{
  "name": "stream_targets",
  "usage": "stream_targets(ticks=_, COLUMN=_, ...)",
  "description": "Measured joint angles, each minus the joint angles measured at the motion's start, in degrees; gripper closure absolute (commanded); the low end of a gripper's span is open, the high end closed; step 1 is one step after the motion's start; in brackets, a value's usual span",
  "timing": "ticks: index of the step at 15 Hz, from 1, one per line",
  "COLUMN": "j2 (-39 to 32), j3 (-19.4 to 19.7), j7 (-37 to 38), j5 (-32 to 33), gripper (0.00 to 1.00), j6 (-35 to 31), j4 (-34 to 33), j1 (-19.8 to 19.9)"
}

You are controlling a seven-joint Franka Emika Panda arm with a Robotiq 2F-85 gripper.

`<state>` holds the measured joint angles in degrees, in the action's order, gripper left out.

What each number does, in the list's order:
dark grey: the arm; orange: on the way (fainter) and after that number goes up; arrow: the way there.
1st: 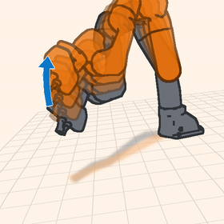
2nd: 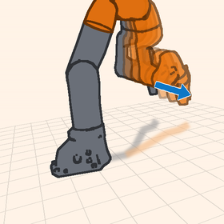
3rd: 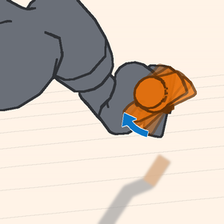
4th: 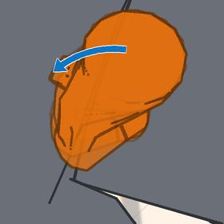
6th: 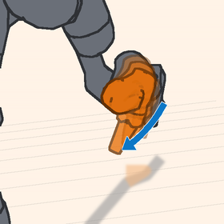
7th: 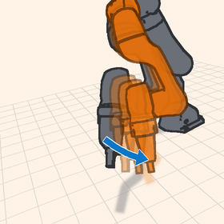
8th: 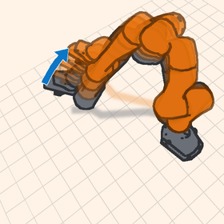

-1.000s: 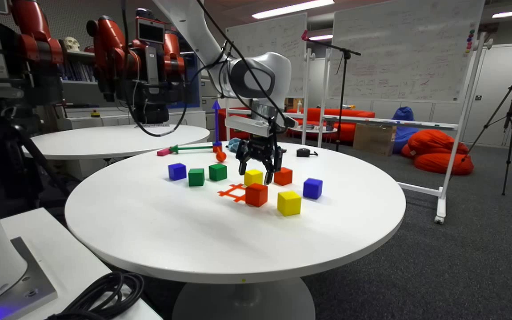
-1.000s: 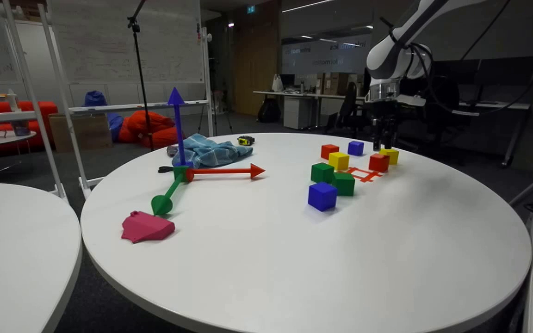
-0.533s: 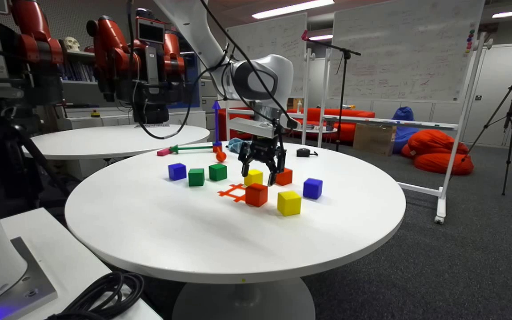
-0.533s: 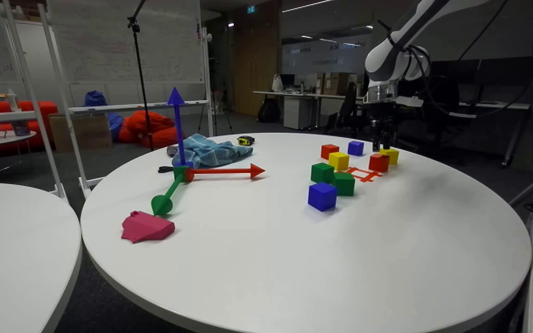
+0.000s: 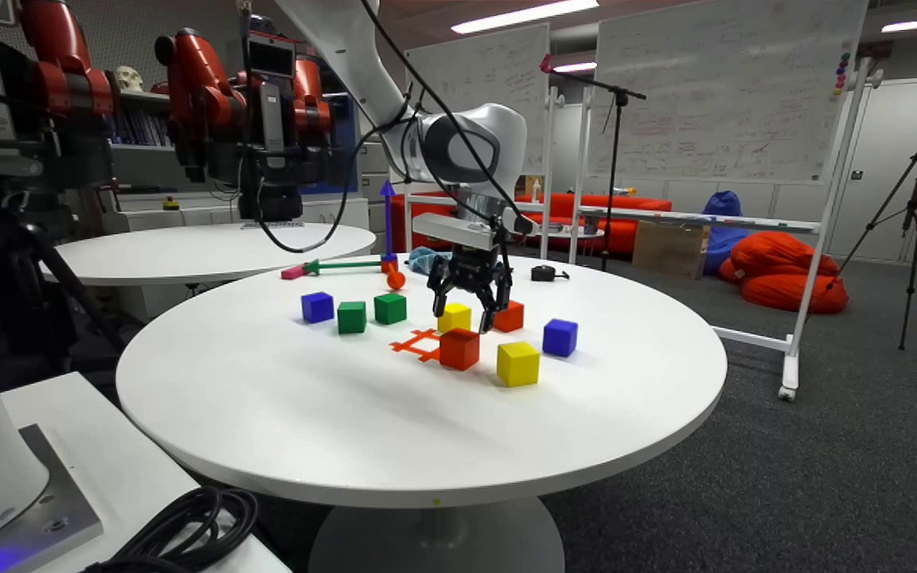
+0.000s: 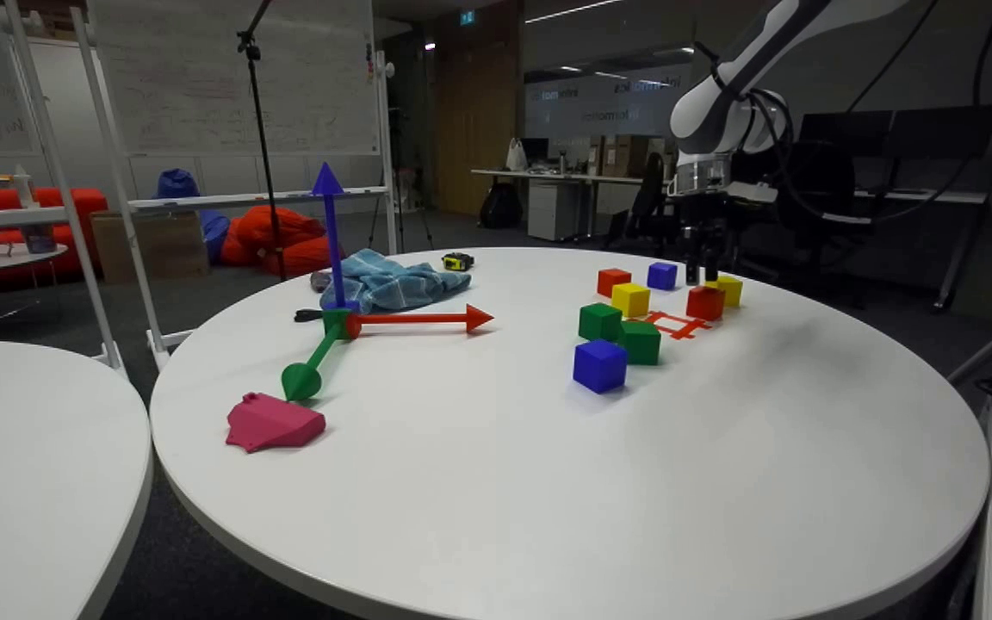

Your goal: Pick up the orange cube and put it on top of the yellow cube on the left

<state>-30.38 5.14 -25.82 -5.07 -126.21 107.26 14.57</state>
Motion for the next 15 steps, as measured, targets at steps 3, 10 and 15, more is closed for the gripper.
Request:
stream_targets(ticks=3, j2=-1.17, j3=-0.33, j7=0.00, j5=-0.08, gripper=0.00, j6=1.20, j4=-1.37, j1=0.46)
stream_targets(ticks=10, j2=-2.50, j3=-0.36, j7=-0.09, j5=-0.04, gripper=0.00, j6=4.33, j4=-2.23, j1=1.29)
stream_targets(ticks=15, j2=-2.88, j3=-0.37, j7=-0.21, j5=-0.04, gripper=0.00, j6=4.75, j4=-2.23, j1=1.36)
